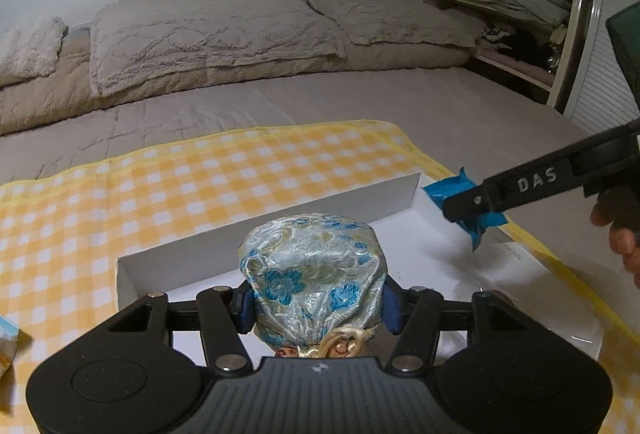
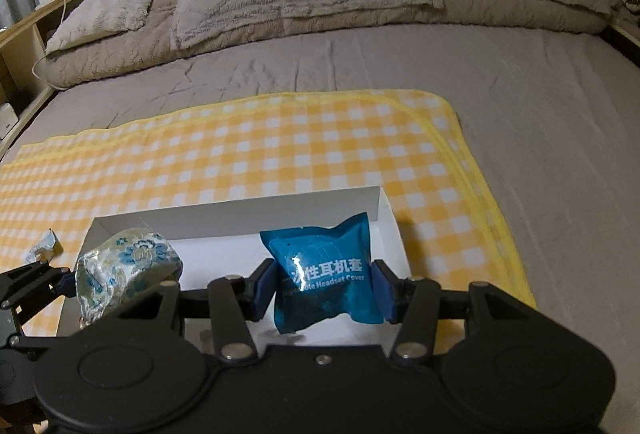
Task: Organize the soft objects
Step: 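Carry the floral pouch and blue packet over the white box with both tools, then open both tools to release the pouch and blue packet into the box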
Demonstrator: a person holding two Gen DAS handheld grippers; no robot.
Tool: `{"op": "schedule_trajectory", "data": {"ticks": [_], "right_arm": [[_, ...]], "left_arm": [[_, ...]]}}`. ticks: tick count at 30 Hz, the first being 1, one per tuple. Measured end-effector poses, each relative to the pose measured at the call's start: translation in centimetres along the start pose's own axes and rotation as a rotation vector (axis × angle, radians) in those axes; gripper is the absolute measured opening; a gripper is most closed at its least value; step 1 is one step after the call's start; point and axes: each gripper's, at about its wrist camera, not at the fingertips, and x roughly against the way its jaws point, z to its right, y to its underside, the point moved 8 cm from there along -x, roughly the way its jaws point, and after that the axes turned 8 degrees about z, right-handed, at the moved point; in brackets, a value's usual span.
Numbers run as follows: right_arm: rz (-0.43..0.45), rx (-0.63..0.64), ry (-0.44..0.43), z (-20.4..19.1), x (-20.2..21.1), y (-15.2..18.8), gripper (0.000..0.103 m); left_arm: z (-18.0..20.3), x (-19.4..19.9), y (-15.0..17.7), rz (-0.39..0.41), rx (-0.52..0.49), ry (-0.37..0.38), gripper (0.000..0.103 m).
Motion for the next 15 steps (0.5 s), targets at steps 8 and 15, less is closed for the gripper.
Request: {"op": "schedule_trajectory", "data": {"ticks": [8, 15], "right_arm": [[-0.056, 0.044, 0.005, -0.9, -2.7, 0.5, 0.053], [-0.066, 0.017, 0.048, 0.0, -3.7, 0.8, 0.068]], "left_arm": [[-0.7, -0.9, 1.2, -0.06, 0.029, 0.015, 0.087], [-0.7, -0.5, 1.7, -0.084, 0.011, 0.029, 0.094]]}}
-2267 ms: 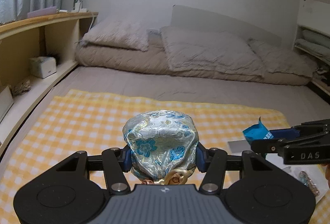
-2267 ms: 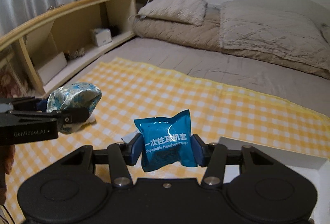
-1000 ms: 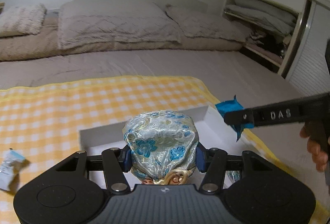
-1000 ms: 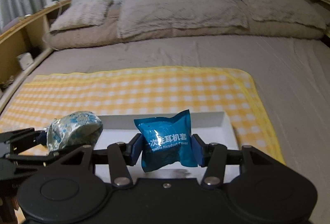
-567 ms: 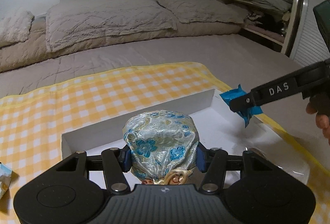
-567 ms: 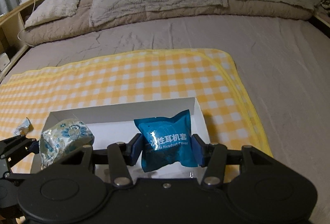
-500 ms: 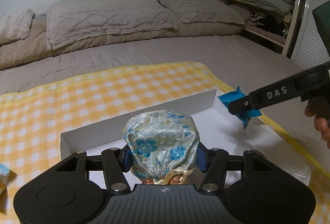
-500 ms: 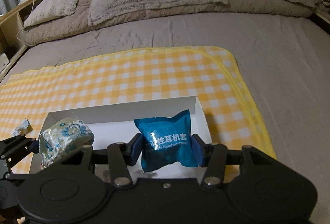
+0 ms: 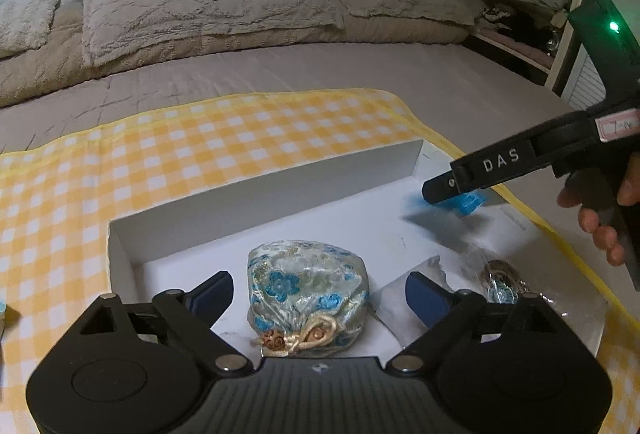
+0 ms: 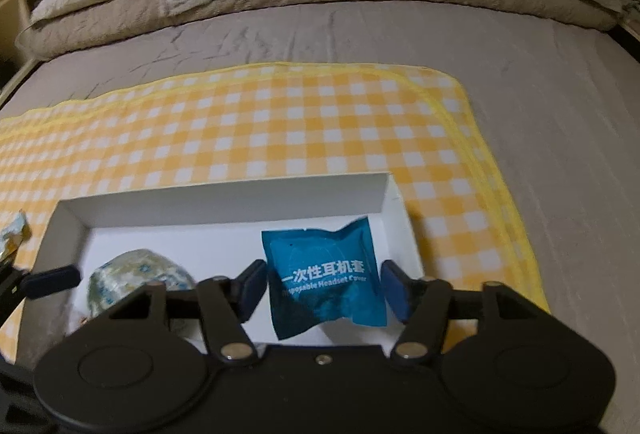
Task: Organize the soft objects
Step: 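Open both tools to release the pouch and blue packet into the box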
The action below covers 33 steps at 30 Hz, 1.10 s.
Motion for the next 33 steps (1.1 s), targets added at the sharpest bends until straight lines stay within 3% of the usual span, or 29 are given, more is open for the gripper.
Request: {"op": "schedule_trajectory", "data": {"ticks": [5, 17, 33], "right_arm": [[-0.009, -0.005, 0.006, 0.5, 0.3, 0.5, 0.076], [-0.004, -0.007, -0.009, 1.0, 2.9, 1.5, 0.08], [0.098, -0.013, -0.064, 0.2, 9.6, 1.6, 0.082]], "left_arm": [[0.4, 0.6, 0.3, -0.01, -0.012, 0.002, 0.097], [1.1, 2.4, 0.2, -0.017, -0.011, -0.006, 0.1], [2.0, 7.3, -1.8, 0.038, -0.015, -0.018, 0.101]]}}
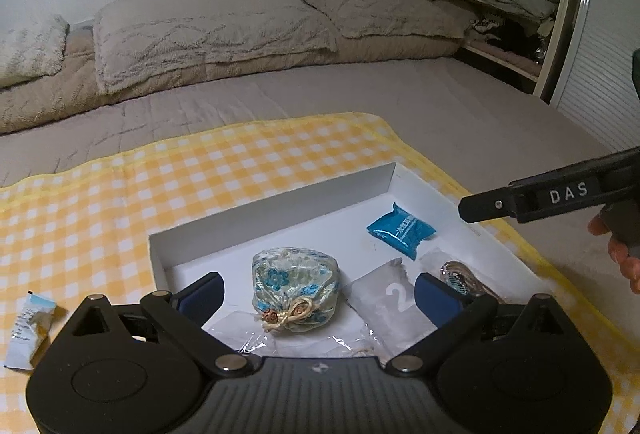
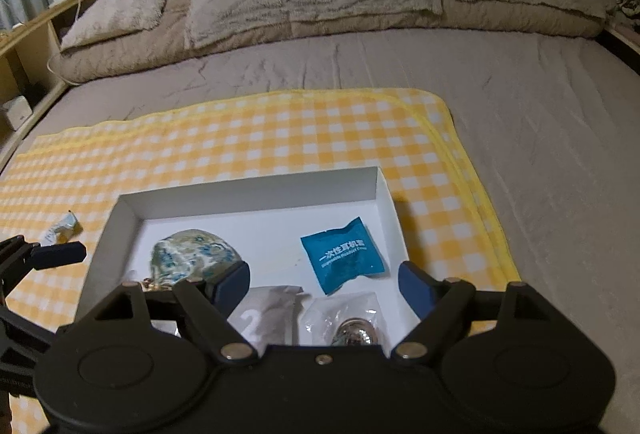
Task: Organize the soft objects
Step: 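Open both tools to release the pouch and blue packet into the box, then withdraw both tools from the box toward the tissue bundle and white packet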
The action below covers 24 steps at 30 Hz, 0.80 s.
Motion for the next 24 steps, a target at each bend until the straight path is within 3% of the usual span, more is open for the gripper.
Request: {"op": "schedule_trajectory", "data": {"ticks": [24], "right_arm": [[0.105, 0.059, -0.022, -1.3, 8.3, 1.5, 0.087]], "left_arm": [[-0.9, 6.1, -1.3, 0.065, 0.056, -0.038, 0.103]]}}
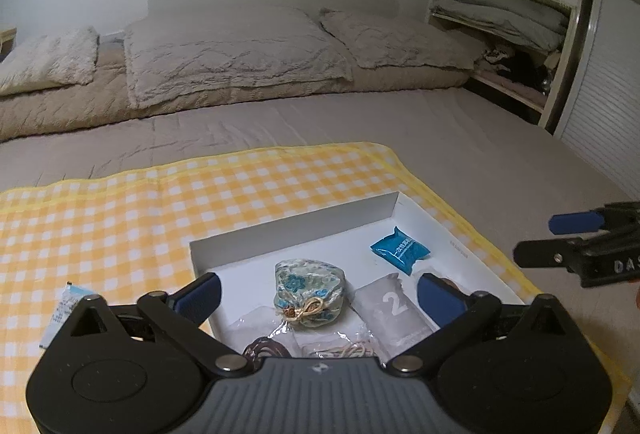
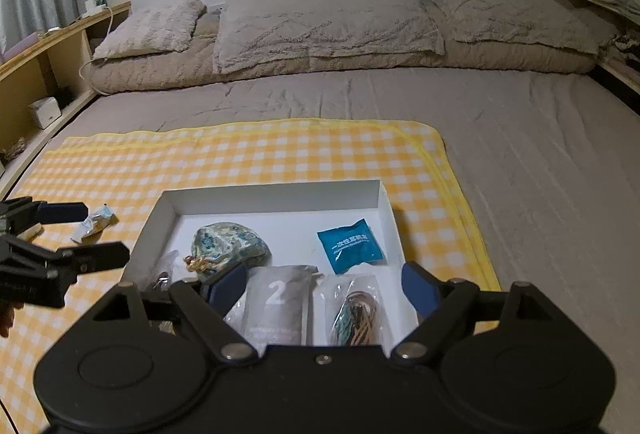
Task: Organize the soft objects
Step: 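Withdraw both tools from the box toward the tissue bundle and white packet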
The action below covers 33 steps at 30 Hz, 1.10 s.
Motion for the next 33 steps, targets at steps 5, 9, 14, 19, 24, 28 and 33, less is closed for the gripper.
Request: {"op": "schedule_trajectory", "data": {"ticks": [5, 9, 14, 19, 24, 28, 33], "right_arm": [[0.034, 0.0, 0.006, -0.5, 1.5, 0.1, 0.094], [0.066, -0.001, 0.022, -0.8, 2.1, 0.1, 0.103], [0.095, 0.002, 0.036, -1.2, 2.3, 0.0, 0.103], [0.122, -0.003, 0.033, -2.0, 2.2, -0.4, 0.103], [0.123, 0.0, 0.028, -3.3, 1.5, -0.7, 0.103], [0.129, -0.008, 0.019, -4.5, 0.6, -1.1, 0.103], [0.134, 0.011, -0.007, -7.0, -0.6, -1.6, 0.103]], "left_arm": [[-0.5, 1.2, -0.2, 0.01, 0.004, -0.008, 0.103], [-1.3, 2.5, -0.3, 0.028, -0.005, -0.024, 0.103], [-3.2, 4.1, -0.7, 0.049, 0.003, -0.062, 0.103], [-6.6, 5.9, -0.9, 0.062, 0.013, -0.125, 0.103], [-11.7, 7.7, -0.8, 0.081, 0.053, -0.22, 0.103], [-16.1, 9.0, -0.7, 0.099, 0.092, -0.299, 0.103], [-21.0, 10.6, -0.2, 0.11, 0.155, -0.392, 0.103]]}}
